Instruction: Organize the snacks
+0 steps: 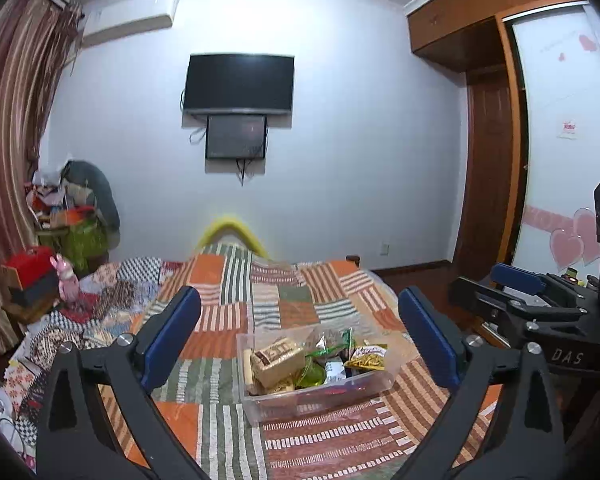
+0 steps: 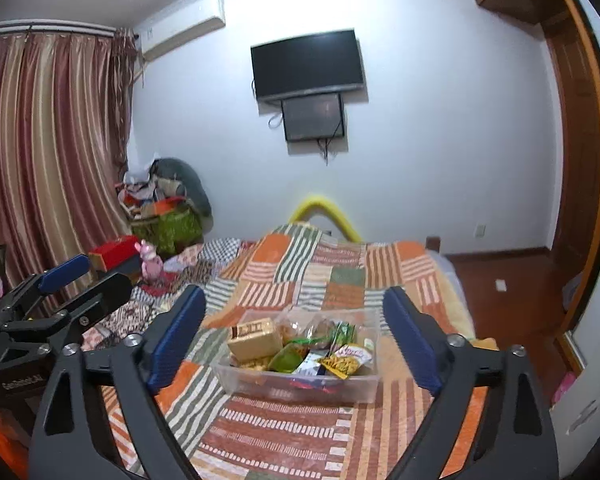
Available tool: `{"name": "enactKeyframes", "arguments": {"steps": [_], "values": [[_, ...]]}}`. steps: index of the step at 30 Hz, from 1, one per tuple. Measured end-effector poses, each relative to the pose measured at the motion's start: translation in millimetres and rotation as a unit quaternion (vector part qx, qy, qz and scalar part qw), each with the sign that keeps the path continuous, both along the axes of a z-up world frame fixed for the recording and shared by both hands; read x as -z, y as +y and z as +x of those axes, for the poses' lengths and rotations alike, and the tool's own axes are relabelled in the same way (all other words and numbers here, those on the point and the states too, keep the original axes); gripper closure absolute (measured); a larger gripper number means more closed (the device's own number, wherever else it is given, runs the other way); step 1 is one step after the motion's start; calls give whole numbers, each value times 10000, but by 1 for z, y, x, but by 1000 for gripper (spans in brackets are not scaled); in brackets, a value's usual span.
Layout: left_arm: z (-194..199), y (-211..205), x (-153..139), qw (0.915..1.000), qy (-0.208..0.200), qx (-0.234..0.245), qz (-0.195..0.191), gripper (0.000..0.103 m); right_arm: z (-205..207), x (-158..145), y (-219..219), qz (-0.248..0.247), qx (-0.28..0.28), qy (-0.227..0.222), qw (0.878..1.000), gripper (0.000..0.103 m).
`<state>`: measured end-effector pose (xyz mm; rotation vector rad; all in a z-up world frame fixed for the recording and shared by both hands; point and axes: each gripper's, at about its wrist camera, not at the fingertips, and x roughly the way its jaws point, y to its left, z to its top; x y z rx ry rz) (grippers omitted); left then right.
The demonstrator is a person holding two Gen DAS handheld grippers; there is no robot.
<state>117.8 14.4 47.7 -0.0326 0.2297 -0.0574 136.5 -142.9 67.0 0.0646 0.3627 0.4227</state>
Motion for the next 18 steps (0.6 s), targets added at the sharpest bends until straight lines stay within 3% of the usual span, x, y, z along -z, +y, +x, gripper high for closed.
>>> {"name": "enactKeyframes", "arguments": {"steps": [5, 18], "values": [[-18, -5, -6, 9999, -142, -44, 66, 0, -13, -2, -1, 19, 125, -235, 9996, 0], [-32, -9, -6, 9997, -219, -93, 79, 0, -36, -6, -2, 105, 182, -400, 9990, 0]]}}
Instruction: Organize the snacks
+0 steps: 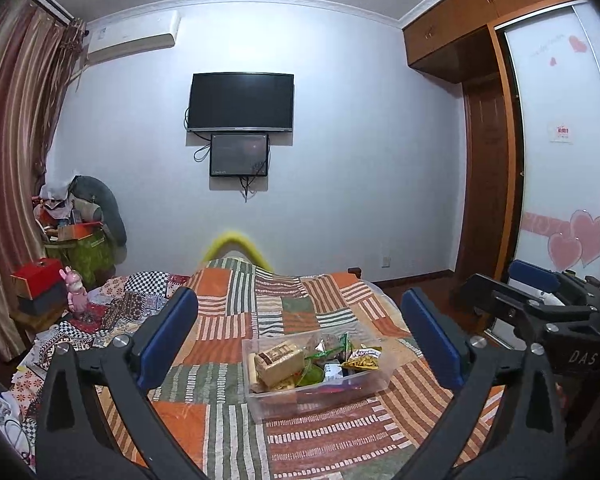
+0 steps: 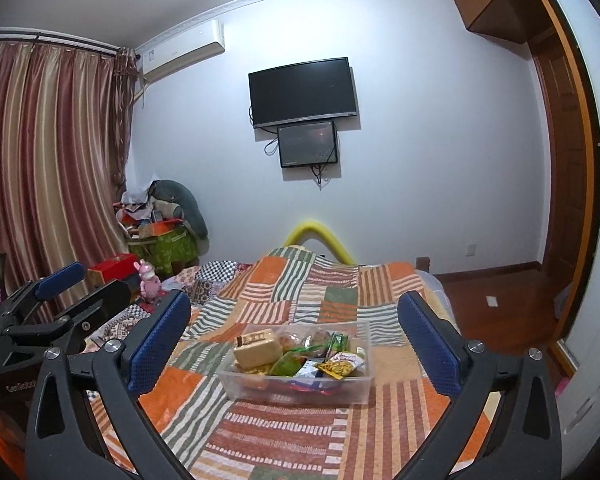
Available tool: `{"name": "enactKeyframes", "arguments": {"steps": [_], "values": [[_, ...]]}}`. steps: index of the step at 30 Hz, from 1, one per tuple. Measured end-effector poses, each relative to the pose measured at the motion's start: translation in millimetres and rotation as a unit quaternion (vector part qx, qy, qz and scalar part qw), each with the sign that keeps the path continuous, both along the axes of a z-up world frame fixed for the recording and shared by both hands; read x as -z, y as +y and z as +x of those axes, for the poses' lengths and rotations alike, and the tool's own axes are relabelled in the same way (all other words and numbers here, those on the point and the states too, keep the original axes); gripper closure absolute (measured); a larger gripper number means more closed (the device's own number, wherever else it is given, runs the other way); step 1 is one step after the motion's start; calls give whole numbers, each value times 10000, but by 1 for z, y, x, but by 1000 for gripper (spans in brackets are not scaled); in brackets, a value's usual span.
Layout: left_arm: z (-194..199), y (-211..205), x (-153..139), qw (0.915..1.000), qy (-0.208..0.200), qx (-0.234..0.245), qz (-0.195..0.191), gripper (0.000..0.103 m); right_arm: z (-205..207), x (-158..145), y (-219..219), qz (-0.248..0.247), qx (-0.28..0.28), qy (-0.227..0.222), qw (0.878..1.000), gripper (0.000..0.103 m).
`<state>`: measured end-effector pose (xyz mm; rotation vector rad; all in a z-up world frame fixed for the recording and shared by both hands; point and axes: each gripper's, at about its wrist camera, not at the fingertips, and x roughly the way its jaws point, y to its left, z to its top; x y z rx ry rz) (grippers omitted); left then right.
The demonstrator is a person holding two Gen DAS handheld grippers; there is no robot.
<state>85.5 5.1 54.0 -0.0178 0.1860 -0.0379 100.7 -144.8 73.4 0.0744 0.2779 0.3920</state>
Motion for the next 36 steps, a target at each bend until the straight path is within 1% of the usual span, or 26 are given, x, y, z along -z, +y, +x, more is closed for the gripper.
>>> {"name": "enactKeyframes", "arguments": {"steps": [7, 16, 30, 36], "values": [[-1, 0, 1, 10000, 7, -12, -28, 0, -2, 1, 1, -22, -19, 15, 10000, 0], [1, -1, 4, 10000, -10, -38, 51, 0, -5, 3, 3, -66, -43, 21, 10000, 0], [1, -1, 7, 10000, 16, -39, -1, 0, -4, 5, -2, 28, 31, 111, 9999, 0], [3, 2, 8, 9999, 71, -25, -70, 0, -6, 5, -3, -14, 48, 83, 10000, 0]]}}
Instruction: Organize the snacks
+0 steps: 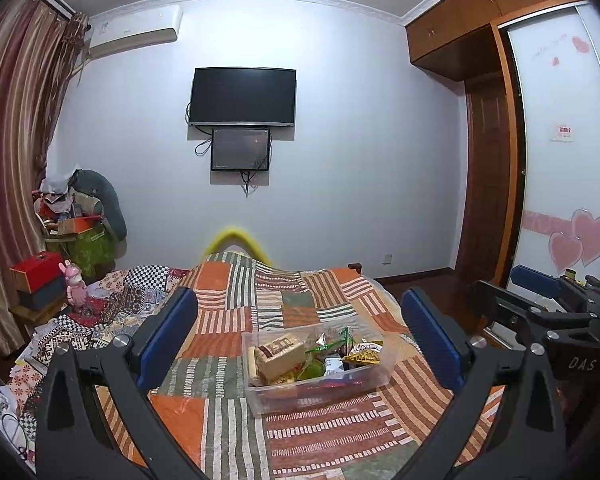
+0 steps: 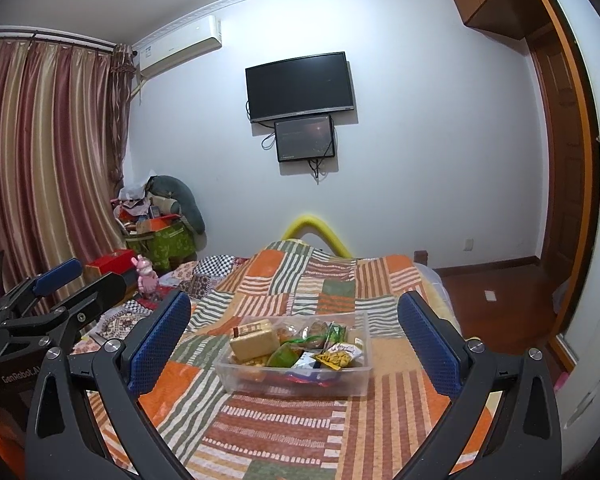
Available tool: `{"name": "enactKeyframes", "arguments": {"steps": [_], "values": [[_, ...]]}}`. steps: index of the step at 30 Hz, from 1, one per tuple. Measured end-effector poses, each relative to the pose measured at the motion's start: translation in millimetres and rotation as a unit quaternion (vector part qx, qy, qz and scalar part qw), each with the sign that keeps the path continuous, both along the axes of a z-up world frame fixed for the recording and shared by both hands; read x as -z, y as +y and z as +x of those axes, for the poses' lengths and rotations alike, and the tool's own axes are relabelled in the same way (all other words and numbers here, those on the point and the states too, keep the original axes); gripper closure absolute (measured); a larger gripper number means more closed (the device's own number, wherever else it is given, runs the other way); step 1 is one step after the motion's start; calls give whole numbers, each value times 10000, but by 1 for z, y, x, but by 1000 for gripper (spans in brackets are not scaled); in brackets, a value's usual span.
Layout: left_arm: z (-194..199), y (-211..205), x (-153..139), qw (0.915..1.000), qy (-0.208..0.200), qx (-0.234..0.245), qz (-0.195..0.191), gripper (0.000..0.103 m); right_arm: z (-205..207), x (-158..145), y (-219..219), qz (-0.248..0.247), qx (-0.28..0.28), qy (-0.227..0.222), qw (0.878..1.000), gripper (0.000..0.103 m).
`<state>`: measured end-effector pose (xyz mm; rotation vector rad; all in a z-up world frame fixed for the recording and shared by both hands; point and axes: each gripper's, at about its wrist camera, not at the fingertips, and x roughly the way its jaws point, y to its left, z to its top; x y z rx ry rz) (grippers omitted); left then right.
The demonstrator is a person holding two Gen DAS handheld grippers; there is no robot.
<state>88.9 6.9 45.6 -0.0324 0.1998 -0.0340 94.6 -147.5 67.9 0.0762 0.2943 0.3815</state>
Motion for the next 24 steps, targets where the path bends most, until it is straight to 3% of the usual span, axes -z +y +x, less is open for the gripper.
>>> {"name": "enactKeyframes", "arguments": {"steps": [12, 24], "values": [[5, 0, 6, 9994, 197, 291, -58, 0, 1, -1, -2, -56, 40, -4, 10000, 0], [4, -3, 10, 9994, 183, 281, 32, 0, 5, 1, 0, -90, -12, 37, 10000, 0]]}}
